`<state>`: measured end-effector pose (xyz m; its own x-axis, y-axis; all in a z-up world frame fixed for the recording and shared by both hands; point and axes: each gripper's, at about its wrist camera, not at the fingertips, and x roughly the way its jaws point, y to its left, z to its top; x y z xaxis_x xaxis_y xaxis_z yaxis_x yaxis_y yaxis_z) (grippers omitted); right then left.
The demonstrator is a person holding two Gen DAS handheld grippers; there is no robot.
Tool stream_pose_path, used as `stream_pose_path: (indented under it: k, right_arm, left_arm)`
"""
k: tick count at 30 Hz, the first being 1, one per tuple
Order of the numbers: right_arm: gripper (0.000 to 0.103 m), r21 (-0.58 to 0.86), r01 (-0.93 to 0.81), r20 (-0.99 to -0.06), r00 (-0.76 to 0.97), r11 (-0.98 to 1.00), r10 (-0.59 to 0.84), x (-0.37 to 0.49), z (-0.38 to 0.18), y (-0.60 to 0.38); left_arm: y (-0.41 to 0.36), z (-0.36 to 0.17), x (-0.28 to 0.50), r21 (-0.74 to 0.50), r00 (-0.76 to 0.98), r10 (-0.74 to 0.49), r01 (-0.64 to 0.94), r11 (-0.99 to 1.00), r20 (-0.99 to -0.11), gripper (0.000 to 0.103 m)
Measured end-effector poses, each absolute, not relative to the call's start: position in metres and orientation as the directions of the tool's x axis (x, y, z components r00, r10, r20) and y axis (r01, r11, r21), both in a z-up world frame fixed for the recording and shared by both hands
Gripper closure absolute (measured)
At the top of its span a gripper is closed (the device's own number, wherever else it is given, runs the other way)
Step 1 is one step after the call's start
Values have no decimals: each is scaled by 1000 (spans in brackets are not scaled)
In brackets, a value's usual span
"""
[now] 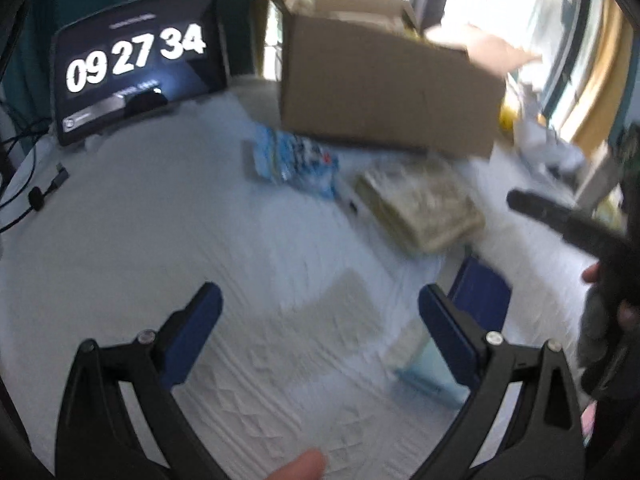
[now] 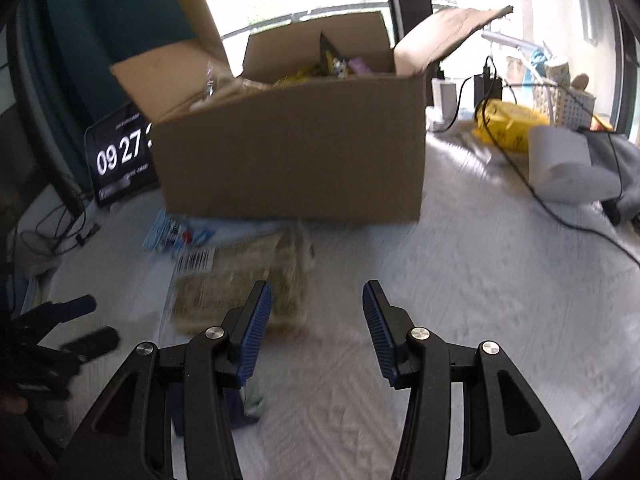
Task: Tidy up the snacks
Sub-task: 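Move both grippers back down to the remaining snacks on the table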
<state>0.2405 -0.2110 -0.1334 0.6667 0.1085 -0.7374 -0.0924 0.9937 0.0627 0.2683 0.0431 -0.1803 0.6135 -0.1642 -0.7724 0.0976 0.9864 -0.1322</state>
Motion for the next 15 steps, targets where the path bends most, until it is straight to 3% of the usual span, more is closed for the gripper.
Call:
stream_pose_path:
  k: [5,8,15]
  right_arm:
    - [44,104,-97,-759,635,990,142,225,-138,-214]
    - [42,108,-110,-772,617,988,153,217,-141,-216]
    - [41,124,-79,-789,597,989,146,199,-139,-241]
  left_arm:
    - [27,-194,269,-52,576,-121,134,990,-808,4]
    - [16,-195,268,-1,565,-81,141,990,-821,4]
    - [-38,-195,253,13,537,-122,241,970,-835,4]
